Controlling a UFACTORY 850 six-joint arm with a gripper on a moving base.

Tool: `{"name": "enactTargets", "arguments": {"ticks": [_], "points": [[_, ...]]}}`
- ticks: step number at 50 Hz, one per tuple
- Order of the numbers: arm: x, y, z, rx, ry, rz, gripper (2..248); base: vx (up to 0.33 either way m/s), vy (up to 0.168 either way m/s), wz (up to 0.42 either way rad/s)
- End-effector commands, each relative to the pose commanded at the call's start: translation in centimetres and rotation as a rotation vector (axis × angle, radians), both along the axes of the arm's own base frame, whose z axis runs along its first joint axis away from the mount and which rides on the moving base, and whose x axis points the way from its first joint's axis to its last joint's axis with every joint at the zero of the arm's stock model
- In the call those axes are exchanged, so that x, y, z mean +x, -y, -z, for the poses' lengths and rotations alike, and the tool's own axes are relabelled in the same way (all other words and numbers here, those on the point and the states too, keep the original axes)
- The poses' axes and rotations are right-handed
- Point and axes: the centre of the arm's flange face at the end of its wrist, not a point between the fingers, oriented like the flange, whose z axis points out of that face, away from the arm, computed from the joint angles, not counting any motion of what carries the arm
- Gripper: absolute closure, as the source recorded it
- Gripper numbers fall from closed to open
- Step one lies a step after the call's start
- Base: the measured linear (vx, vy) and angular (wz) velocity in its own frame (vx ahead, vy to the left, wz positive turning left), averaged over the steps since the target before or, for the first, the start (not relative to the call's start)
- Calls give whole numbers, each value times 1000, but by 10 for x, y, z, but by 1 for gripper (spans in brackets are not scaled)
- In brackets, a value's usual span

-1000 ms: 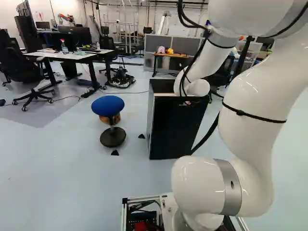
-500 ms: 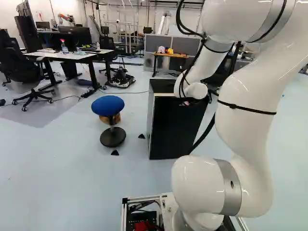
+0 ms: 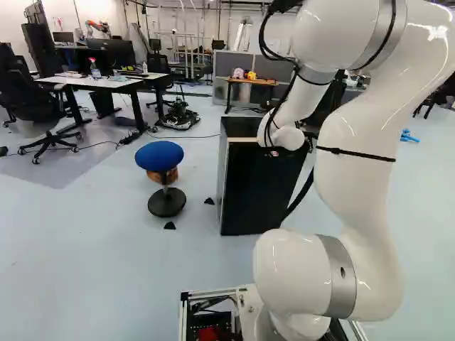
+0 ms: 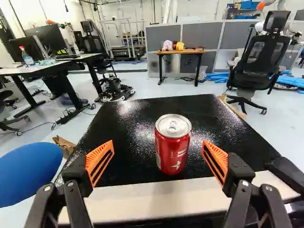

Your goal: Grab a drink from the fridge

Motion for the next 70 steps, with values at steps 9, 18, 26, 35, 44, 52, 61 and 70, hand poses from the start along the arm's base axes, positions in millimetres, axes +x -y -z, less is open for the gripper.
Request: {"name": "enactTargets", "arguments": {"ticks": [9,18,26,35,44,52,61,70], "points": [[6,5,5,1,19,4,3,0,0,0],[11,11,6,0,27,10,3,0,0,0],[14,16,6,-1,30,17,3,0,0,0],[17,21,10,0,27,24,3,0,0,0],[19,22,18,3,16,24,3,0,0,0],[19,22,18,3,16,24,3,0,0,0],[19,22,18,3,16,24,4,0,0,0],[19,22,18,3,16,24,76,0,0,0]]}}
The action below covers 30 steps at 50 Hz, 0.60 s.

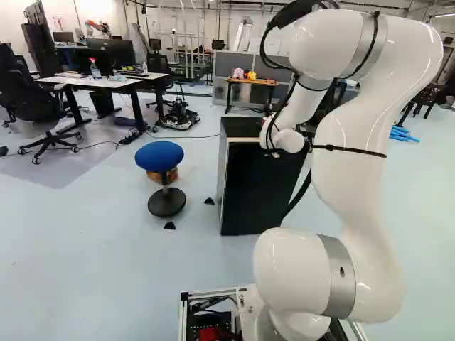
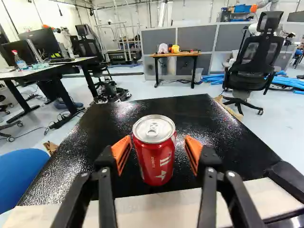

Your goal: Grab a drink from the fridge

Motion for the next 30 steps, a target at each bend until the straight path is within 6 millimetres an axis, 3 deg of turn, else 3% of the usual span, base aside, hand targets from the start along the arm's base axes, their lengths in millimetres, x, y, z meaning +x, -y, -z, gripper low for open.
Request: {"name": "enactTargets", "arguments": {"ticks": [2,3,8,9,30], "points": [[0,0,0,0,0,0,76,0,0,0],[0,0,0,0,0,0,114,0,0,0],[0,0,0,0,0,0,114,0,0,0],[0,0,0,0,0,0,148,0,0,0],[-1,0,-14,-7,22,0,151,0,0,0]]}}
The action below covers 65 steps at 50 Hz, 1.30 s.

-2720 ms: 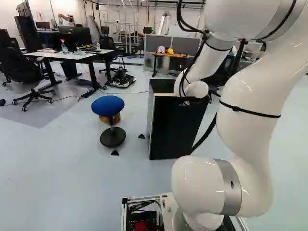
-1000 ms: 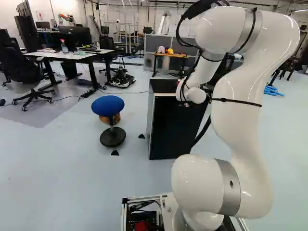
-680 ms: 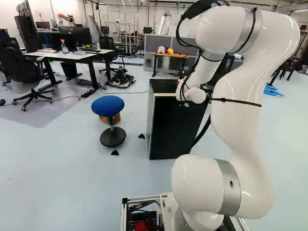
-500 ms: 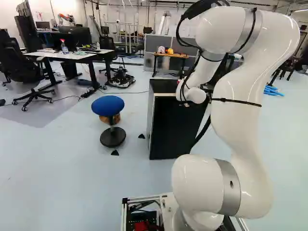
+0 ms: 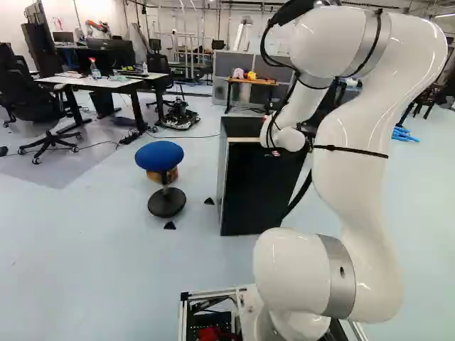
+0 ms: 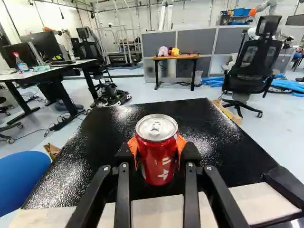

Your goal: Grab a drink from the fridge

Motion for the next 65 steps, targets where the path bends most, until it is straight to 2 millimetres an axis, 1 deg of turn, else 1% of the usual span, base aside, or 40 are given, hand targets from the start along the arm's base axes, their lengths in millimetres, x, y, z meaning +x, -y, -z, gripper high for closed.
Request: {"name": "enactTargets", "arguments": {"ticks": [17,37,51,65], "points": [[-1,0,-19,-10,31,0,151,0,0,0],[-4,-4,-20,-10,29,-1,151,0,0,0],[-14,-14,-23,-10,23,-5,151,0,0,0],[-31,-29,-26,-11,13,-12,151,0,0,0]]}}
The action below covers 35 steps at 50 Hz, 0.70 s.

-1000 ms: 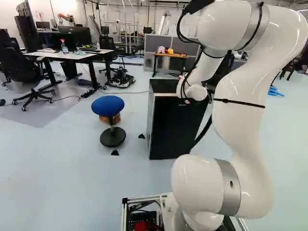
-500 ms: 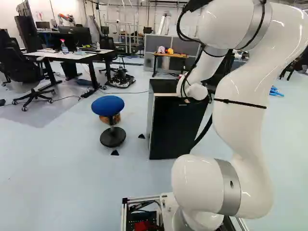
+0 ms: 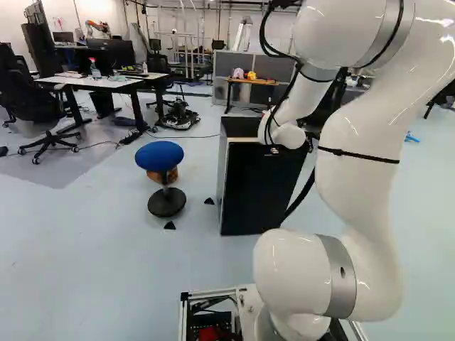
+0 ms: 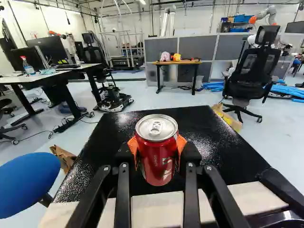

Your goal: Grab a drink from the fridge

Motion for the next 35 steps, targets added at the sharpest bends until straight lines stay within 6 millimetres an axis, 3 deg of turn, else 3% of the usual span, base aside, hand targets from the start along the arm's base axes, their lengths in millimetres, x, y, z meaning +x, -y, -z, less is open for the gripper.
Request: {"name": "enactTargets", "arguments": {"ticks": [18,35], "points": [[-33,-27,-4,-2,-19,-12,151,0,0,0],[-78,-57,-5,-6,-45,-28,151,0,0,0]]}}
